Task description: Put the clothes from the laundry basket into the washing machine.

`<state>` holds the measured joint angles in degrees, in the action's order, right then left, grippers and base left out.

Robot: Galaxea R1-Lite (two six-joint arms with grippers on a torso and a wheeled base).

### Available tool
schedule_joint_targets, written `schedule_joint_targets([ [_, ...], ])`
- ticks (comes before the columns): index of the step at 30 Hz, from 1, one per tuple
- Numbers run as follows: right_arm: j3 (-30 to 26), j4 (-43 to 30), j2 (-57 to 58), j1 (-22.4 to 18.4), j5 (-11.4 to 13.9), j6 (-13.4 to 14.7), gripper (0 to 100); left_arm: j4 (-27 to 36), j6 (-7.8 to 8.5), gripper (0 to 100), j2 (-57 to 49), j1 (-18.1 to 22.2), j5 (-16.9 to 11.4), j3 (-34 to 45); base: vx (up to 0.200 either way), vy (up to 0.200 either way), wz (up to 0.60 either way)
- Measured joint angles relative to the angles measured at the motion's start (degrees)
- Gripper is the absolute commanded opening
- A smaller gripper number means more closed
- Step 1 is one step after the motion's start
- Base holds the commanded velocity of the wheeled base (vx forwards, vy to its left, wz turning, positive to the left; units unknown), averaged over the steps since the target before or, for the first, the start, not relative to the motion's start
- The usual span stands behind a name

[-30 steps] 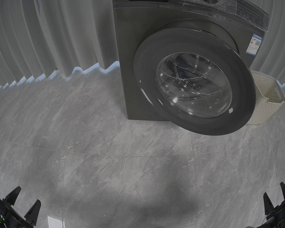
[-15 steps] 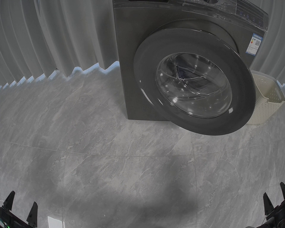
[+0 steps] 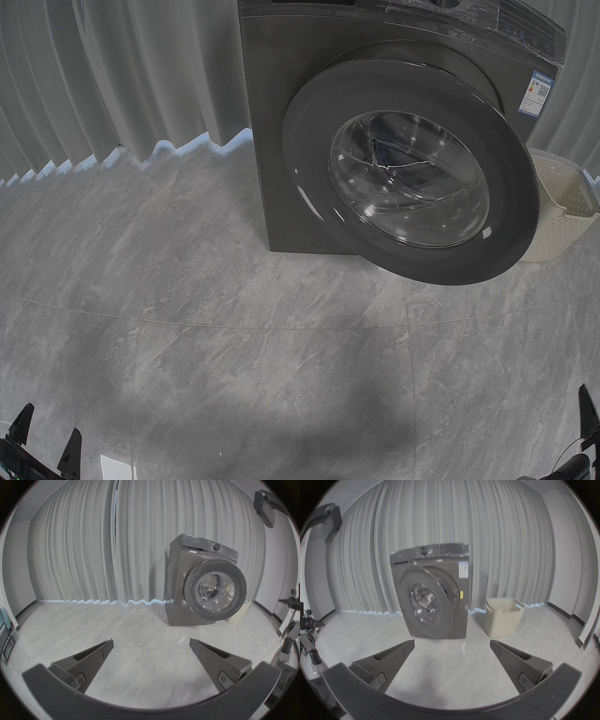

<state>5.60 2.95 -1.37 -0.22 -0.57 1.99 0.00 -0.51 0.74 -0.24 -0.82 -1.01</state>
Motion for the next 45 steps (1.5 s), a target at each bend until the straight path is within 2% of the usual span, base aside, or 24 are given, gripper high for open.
schedule_joint_targets([
  [5,8.42,-1.83,-4.3,0.22,2.07,1.1,100,0.0,0.2,100,-0.01,-0.02,0.0,0.02,0.0,-0.2,0.0],
  [9,11.02,-0.82,-11.86,0.95,5.03,2.33,100,-0.02,0.35,100,-0.01,-0.02,-0.02,0.02,0.0,-0.2,0.0],
  [13,11.04,5.52,-22.11,2.47,7.11,3.64,100,0.0,0.41,100,-0.01,-0.02,-0.05,0.02,0.0,-0.2,0.0],
  [18,10.39,14.99,-34.68,4.21,8.36,5.05,100,0.0,0.49,100,0.0,-0.02,-0.09,0.02,0.0,-0.2,0.0],
  [24,9.78,23.21,-48.58,8.07,9.19,6.92,100,0.02,0.62,100,0.0,-0.02,-0.13,0.0,0.0,0.0,0.0],
  [29,10.03,25.38,-54.07,14.13,9.37,8.68,100,0.0,0.78,100,0.0,-0.02,-0.16,0.0,0.04,0.0,0.0],
  [33,11.68,25.94,-56.37,17.03,9.41,9.17,100,-0.02,0.83,100,0.0,-0.02,-0.18,0.0,0.2,0.0,0.0],
  [39,14.58,26.2,-59.62,18.63,9.44,9.31,100,-0.02,0.91,100,0.02,-0.02,-0.16,0.0,0.2,0.0,0.0],
  [45,16.34,28.68,-63.54,19.29,9.35,10.08,100,0.0,1.82,100,0.02,0.04,-0.49,0.0,0.0,0.0,0.0],
])
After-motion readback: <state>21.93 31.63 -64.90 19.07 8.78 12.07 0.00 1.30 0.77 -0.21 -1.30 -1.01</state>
